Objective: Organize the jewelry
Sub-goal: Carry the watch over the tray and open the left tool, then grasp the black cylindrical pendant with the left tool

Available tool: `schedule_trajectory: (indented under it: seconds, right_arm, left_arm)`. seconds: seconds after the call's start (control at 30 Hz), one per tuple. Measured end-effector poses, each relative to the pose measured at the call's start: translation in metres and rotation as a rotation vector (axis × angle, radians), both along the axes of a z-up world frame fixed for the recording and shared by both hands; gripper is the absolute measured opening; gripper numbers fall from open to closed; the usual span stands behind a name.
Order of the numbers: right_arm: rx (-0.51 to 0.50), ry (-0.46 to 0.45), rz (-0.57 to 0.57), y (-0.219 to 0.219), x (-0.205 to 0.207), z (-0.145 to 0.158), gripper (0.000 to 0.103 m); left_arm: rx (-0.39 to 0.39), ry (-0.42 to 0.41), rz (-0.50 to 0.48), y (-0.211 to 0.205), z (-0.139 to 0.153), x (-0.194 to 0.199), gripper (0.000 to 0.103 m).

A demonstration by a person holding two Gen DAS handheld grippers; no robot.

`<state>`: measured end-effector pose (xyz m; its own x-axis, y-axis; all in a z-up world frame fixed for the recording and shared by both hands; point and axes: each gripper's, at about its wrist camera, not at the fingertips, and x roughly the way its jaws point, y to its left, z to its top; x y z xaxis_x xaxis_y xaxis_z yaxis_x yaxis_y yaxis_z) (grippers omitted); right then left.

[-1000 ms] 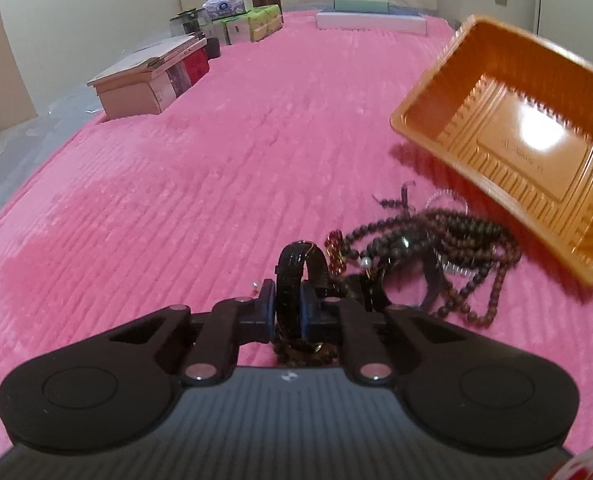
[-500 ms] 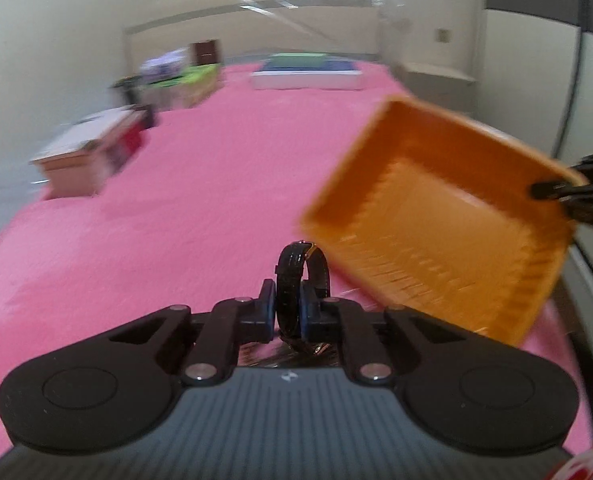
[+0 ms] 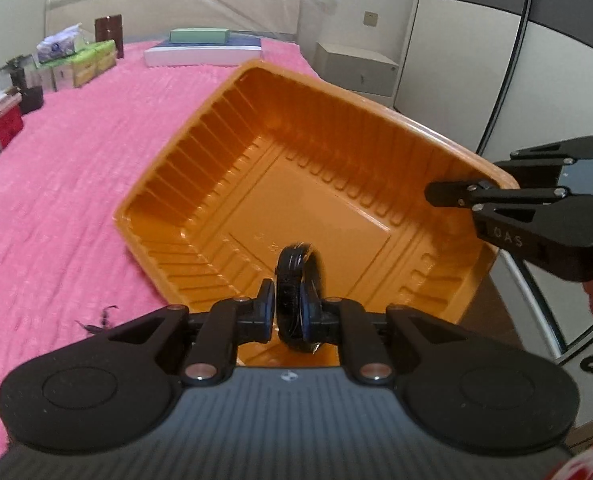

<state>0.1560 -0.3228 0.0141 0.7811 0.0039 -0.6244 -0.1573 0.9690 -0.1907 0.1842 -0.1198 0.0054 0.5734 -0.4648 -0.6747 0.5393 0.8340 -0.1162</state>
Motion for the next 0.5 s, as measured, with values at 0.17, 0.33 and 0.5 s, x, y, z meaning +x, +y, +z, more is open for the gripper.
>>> schedule_trajectory:
  seconds: [0.17,0.33,0.5]
  right_arm:
    - [0.002,0.005,-0.004,0.001,-0.001,-0.002,0.005]
    - [0.017,0.011,-0.016,-0.002,-0.004,-0.004,0.005]
    - [0.025,0.012,-0.028,-0.001,-0.008,-0.006,0.005]
  left_arm:
    - [-0.006,-0.037,0.069,0.024,0.009,-0.009,0.028]
    - [0.065,-0.098,0.258,0.088,0.006,-0.039,0.035]
    - [0.124,-0.05,0.445,0.149,-0.021,-0.064,0.035]
